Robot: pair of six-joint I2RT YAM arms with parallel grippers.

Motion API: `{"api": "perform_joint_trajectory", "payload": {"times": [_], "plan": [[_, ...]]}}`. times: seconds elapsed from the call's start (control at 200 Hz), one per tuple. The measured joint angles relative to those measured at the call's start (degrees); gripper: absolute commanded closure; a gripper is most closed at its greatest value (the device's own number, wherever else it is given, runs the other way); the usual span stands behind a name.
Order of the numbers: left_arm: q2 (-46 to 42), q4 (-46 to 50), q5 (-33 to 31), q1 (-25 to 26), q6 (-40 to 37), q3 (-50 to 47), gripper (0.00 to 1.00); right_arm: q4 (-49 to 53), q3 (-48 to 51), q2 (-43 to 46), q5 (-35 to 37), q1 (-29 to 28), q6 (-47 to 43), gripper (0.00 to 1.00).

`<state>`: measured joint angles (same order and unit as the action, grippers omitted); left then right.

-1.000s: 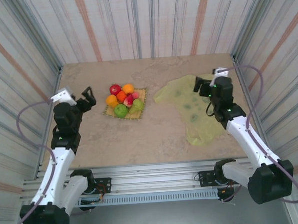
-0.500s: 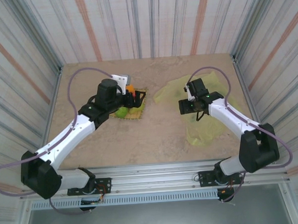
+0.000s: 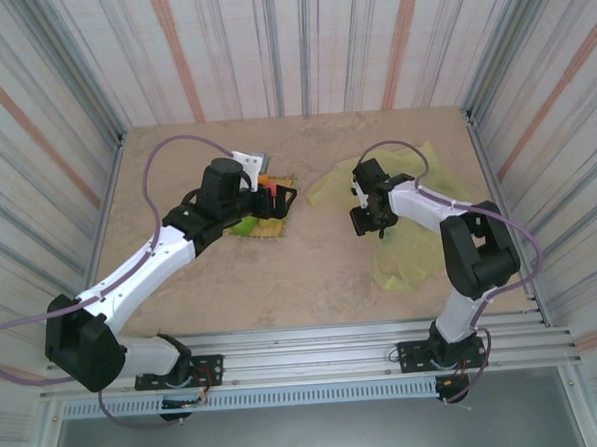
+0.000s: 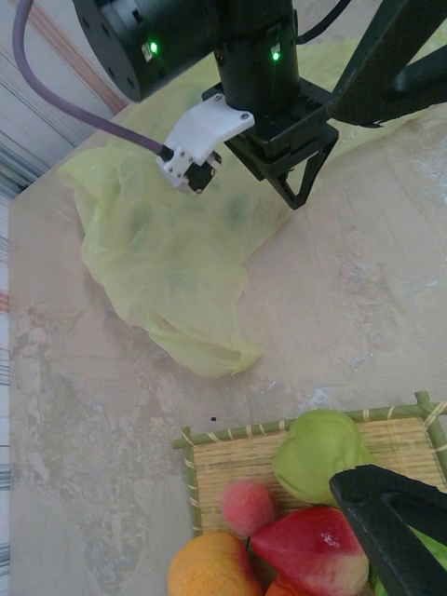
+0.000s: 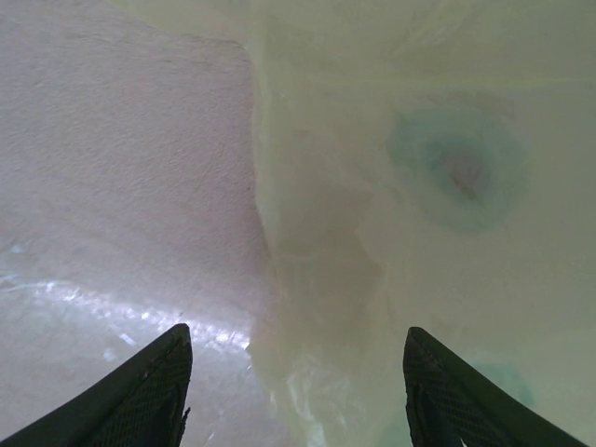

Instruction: Place the fruits into the plastic bag

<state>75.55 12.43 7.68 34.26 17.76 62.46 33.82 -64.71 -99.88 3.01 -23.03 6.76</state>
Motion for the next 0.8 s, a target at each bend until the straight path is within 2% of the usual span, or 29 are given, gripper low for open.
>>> {"api": "perform_joint_trajectory", "payload": {"times": [0.23,0.621,0.701,0.797], "plan": [[0.0,0.0,-0.2,0.0,0.0,0.0,0.01,-1.0,-3.1,-4.9,1.2,0.6,-0.9,0.53],[0.0,0.0,-0.2,0.0,0.0,-1.2,0.02,-2.1,-4.0,-6.6,2.2,2.2,-2.1,0.82],[0.0,0.0,-0.1,0.0,0.0,-1.3,0.01,-2.1,-4.1,-6.6,2.5,2.2,-2.3,0.77],[0.0,0.0,0.1,0.0,0.0,-1.3,0.01,-1.6,-4.1,-6.4,2.7,2.1,-2.6,0.58]]}}
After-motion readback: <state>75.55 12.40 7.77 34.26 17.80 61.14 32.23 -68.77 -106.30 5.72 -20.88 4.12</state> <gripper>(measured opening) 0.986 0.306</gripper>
